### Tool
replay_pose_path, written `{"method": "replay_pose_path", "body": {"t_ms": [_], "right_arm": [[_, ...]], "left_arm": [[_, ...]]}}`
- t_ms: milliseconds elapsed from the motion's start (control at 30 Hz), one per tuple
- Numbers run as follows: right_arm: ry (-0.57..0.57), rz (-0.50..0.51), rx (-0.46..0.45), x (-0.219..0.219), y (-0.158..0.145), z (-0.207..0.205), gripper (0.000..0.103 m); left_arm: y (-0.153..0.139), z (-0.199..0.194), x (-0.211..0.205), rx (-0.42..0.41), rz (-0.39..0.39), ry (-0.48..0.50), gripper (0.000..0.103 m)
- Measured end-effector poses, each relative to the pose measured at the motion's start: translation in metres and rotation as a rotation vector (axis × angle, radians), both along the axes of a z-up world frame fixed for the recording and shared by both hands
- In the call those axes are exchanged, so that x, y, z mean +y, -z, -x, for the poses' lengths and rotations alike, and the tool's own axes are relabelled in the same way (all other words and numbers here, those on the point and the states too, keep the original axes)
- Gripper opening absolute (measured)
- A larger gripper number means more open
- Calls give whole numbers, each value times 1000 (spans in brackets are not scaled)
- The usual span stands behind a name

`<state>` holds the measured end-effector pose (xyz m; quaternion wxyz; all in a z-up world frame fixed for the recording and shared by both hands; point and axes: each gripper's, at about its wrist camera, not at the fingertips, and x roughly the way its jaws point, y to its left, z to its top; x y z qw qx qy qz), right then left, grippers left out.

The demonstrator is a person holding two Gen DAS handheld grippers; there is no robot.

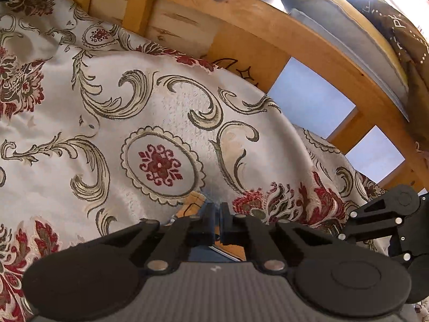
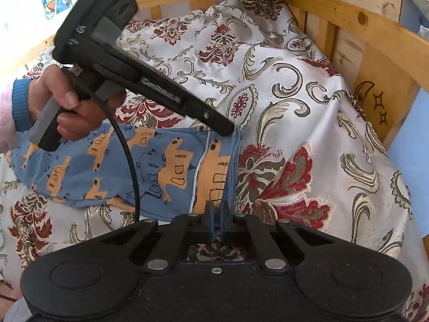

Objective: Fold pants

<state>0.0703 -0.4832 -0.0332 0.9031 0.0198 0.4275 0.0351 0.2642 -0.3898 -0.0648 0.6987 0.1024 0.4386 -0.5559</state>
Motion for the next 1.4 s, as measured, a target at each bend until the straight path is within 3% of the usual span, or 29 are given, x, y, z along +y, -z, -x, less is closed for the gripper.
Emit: {"method": "replay_pose_path", "body": {"t_ms": [167,367,467,600,733,900,967,1000,1033,1100,1133,1267,1400], "right_arm": [[16,-10,-5,-3,2,1,7],[17,-14,-4,-5,5,1,10],[12,-18,-7,-5,4,1,4],[18,-64,-19,-9,-5,9,2],[23,-51,-19,-9,-5,11,1],[17,-59,-29,-10,-9,6,36],[18,-47,-11,-10,-5,1,30],[29,2,15,-7,1,-3,23],[25,44,25,-5,5,-5,23],[11,76,29,-1,7,-4,24],[6,93,32,1,4,-3,25],[-15,154,-5,12,-10,7,53],[-63,163,-54,30,-22,3,48]], "left_arm": [[-12,0,9,-97,5,6,11],[1,-10,3,-80,-70,34,36],[8,-15,-3,-35,-69,37,34],[6,-12,-4,-54,-70,42,21],[-5,-7,0,-57,-15,51,19],[5,0,-13,-119,-53,34,25],[4,1,-11,-115,-38,23,28],[1,1,-8,-111,-27,12,36],[-1,1,-3,-103,-14,2,47],[-7,1,13,-95,20,-48,57],[-11,2,24,-99,37,-77,59],[-13,18,86,-153,33,-190,63],[1,48,157,-176,-28,-249,63]]}}
